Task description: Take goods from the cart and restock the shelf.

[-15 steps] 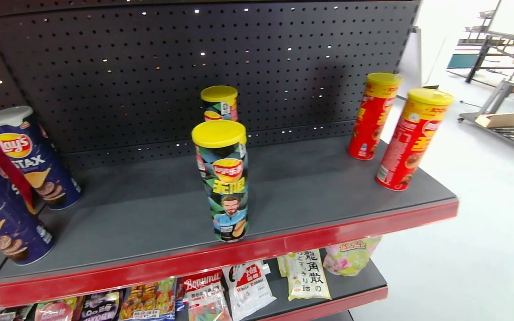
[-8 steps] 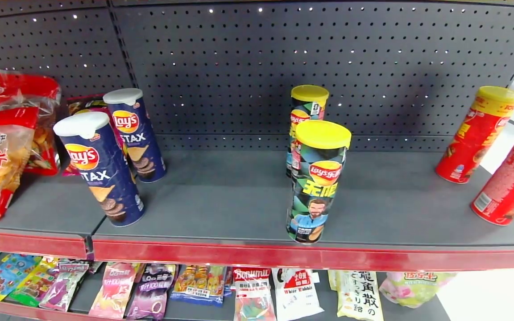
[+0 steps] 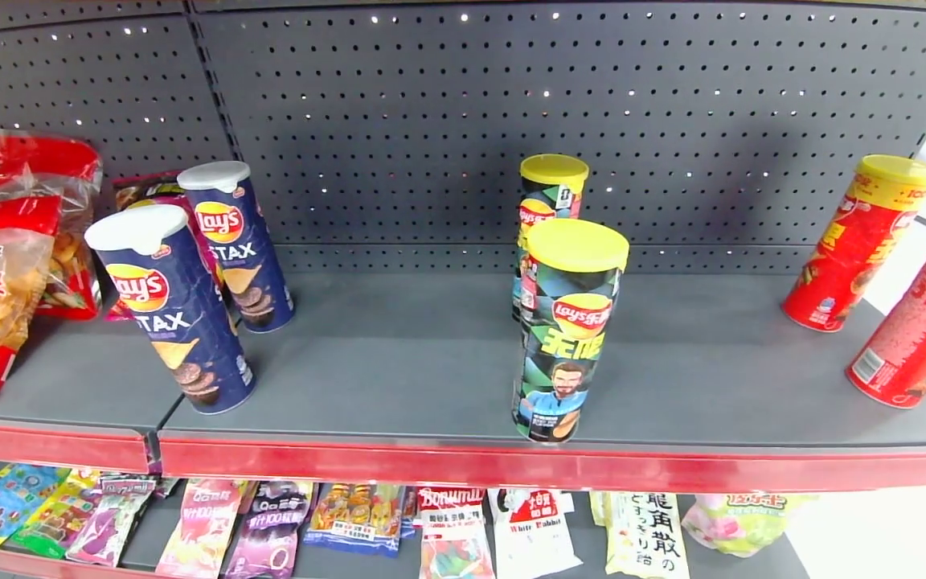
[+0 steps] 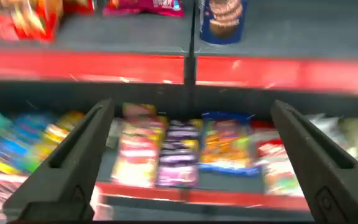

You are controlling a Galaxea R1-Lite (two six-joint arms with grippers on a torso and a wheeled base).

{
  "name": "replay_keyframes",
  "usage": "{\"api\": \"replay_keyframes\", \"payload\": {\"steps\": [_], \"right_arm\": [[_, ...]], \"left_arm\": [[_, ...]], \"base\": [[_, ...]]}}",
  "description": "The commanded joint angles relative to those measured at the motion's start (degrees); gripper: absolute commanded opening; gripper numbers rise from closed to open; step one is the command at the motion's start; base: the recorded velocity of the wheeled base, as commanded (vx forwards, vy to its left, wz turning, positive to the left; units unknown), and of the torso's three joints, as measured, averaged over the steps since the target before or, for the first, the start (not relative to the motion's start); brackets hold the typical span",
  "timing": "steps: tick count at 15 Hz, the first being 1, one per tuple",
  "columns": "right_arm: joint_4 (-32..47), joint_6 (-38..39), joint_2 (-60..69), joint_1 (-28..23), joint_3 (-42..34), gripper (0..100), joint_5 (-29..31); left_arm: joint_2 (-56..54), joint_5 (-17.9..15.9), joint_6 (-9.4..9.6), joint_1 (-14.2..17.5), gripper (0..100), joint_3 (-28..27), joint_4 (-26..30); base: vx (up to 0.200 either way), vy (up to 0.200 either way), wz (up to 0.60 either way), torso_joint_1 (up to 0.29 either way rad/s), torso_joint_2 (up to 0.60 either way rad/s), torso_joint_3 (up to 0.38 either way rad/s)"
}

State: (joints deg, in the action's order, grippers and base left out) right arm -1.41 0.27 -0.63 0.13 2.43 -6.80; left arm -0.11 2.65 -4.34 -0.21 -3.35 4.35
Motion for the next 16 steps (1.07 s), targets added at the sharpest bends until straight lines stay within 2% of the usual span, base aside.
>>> {"api": "replay_keyframes", "payload": {"steps": [1,2,3,4,5,6,9,12,13,14,15,16], "right_arm": [[-1.1,5.4,-14.5,1.0,15.0,100,-3.1],[-1.0,5.1,-17.5,1.4,16.7,100,-3.3],[-1.0,3.5,-21.7,1.5,17.2,100,-3.4],[-1.4,0.1,-26.9,1.4,18.6,100,-3.3],[-1.5,-3.2,-33.3,1.4,21.4,100,-3.2],[-1.5,-4.5,-37.7,1.7,22.5,100,-3.6],[-1.7,-5.9,-48.5,8.7,24.8,100,-4.3],[-1.7,-6.6,-60.1,11.6,29.3,100,-2.0],[-1.8,-6.3,-63.2,12.4,30.6,100,-0.8],[-1.9,-6.3,-66.1,13.0,31.1,100,-0.4],[-2.3,-6.4,-67.1,13.4,31.2,100,-0.4],[-3.9,-6.4,-68.0,14.1,31.1,100,-0.4]], "left_arm": [[0.1,-2.8,0.38,0.0,100,0.2,-0.5],[0.1,-8.4,3.81,0.0,100,0.7,-1.5],[0.4,-11.4,4.96,0.0,100,0.8,-1.5],[1.6,-8.7,5.04,0.5,100,0.7,-1.5],[2.0,-0.9,5.04,1.1,100,0.7,-1.5],[1.7,2.4,4.96,1.0,100,0.8,-1.5],[0.4,2.6,4.69,0.6,100,2.1,-3.4],[0.4,2.8,4.78,0.6,100,2.1,-3.5],[0.1,1.6,4.52,0.5,100,2.4,-3.5],[0.1,-2.4,4.6,0.3,100,3.4,-4.0],[0.1,-4.1,5.04,0.2,100,3.4,-4.2],[0.1,-3.8,5.04,0.2,100,3.4,-4.2]], "base": [[0.0,0.0,0.0,0.0,0.0,0.0],[0.0,0.0,0.0,0.0,0.0,0.0],[0.0,0.0,0.0,0.0,0.0,0.0],[0.0,0.0,0.0,0.0,0.0,0.0],[0.0,0.0,0.0,0.0,0.0,0.0],[0.0,0.0,0.0,0.0,0.0,0.0],[0.0,0.0,0.0,0.0,0.0,0.0],[0.0,0.0,0.0,0.0,0.0,0.0],[0.0,0.0,0.0,0.0,0.0,0.0],[0.0,0.0,0.0,0.0,0.0,0.0],[0.0,0.0,0.0,0.0,0.0,0.0],[0.0,0.0,0.0,0.0,0.0,0.0]]}}
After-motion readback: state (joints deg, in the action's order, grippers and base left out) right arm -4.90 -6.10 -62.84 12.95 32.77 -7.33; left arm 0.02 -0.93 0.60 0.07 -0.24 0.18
